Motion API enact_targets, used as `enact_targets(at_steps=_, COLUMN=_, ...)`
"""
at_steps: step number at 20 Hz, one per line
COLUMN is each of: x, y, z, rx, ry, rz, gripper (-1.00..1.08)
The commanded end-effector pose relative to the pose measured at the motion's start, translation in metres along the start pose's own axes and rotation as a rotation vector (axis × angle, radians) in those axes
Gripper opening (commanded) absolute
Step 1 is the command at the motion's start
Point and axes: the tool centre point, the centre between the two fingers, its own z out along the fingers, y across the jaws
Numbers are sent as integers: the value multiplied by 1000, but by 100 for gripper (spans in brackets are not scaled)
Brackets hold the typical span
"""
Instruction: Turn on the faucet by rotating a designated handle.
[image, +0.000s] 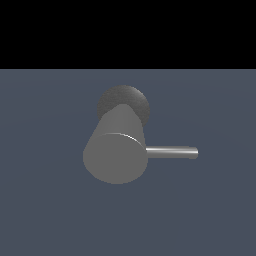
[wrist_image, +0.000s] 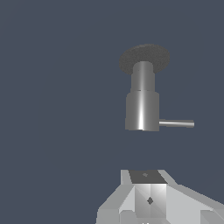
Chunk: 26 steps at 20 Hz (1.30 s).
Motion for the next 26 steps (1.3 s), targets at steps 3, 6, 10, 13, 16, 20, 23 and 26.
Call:
enact_targets(at_steps=3, x=6, y=5, z=-17, rx=170, ry=89, rz=6, gripper=-100)
enact_targets(at_steps=6, x=11, y=11, z=-30, rx=287, ry=154, rz=13, gripper=-100)
enact_targets(at_steps=10, x=16, y=22, z=-48, rx=442, ry=241, rz=30, gripper=-100)
enact_targets(at_steps=13, x=20, y=33, z=-61, rx=557, ry=307, rz=47, gripper=-100)
enact_targets(at_steps=16, x=24, y=47, z=-74, rx=671, ry=373, rz=70, gripper=-100)
enact_targets(at_steps=20, x=29, y=69, z=-88, rx=820, ry=460, rz=110, gripper=-100)
enact_targets(at_steps=23, x=32, y=89, z=-96, rx=929, ry=524, rz=148, gripper=-100)
enact_targets(at_steps=26, x=35, y=111, z=-102, rx=1036, ry=585, rz=194, gripper=-100)
